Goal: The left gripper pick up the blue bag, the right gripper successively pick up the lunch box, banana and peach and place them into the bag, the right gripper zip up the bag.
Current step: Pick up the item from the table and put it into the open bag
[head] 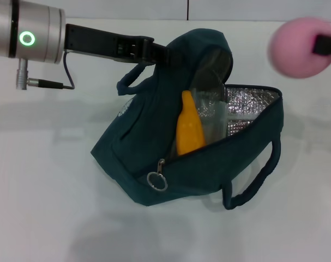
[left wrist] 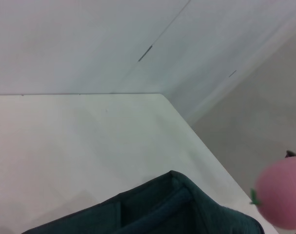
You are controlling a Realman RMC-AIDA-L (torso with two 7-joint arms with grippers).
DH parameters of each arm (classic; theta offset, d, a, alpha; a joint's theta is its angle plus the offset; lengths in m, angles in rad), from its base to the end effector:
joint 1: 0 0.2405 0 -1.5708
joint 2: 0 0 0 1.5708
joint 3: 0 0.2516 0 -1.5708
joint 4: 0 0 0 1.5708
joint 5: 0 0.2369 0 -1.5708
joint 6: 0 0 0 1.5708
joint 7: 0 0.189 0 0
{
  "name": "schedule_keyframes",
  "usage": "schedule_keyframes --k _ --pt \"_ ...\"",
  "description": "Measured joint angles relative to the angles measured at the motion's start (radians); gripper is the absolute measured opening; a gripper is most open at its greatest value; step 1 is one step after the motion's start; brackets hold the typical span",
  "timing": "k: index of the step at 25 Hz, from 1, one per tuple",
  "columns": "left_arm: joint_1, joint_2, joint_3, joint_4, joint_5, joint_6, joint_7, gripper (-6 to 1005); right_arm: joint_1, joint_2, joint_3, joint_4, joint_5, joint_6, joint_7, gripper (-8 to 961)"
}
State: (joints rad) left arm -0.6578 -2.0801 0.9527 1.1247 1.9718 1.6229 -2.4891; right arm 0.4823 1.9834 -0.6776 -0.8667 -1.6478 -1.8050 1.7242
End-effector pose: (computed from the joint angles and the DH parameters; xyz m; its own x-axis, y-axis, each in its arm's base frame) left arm -0.1237 0.4010 0.0016 0.5467 0.7575 0.3568 0.7703 -0.6221 0.1404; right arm 0.2054 0.3663 0.0784 0.6053 -0.3113 -0.7326 -0.4748 -0.8799 -0.0183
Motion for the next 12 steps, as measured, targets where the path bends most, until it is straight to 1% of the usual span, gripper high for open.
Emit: schedule_keyframes --k 3,12 --pt "-0.003 -0.001 0.000 0.000 0.000 0.000 -0.001 56 0.037 0.005 -0.047 0.040 -0.005 0.010 -0.014 96" --pt "-0.005 -0.002 0.000 -0.003 0.000 -0.001 -0.002 56 0.160 -0.007 -0.218 0.179 -0.013 0.158 -0.034 39"
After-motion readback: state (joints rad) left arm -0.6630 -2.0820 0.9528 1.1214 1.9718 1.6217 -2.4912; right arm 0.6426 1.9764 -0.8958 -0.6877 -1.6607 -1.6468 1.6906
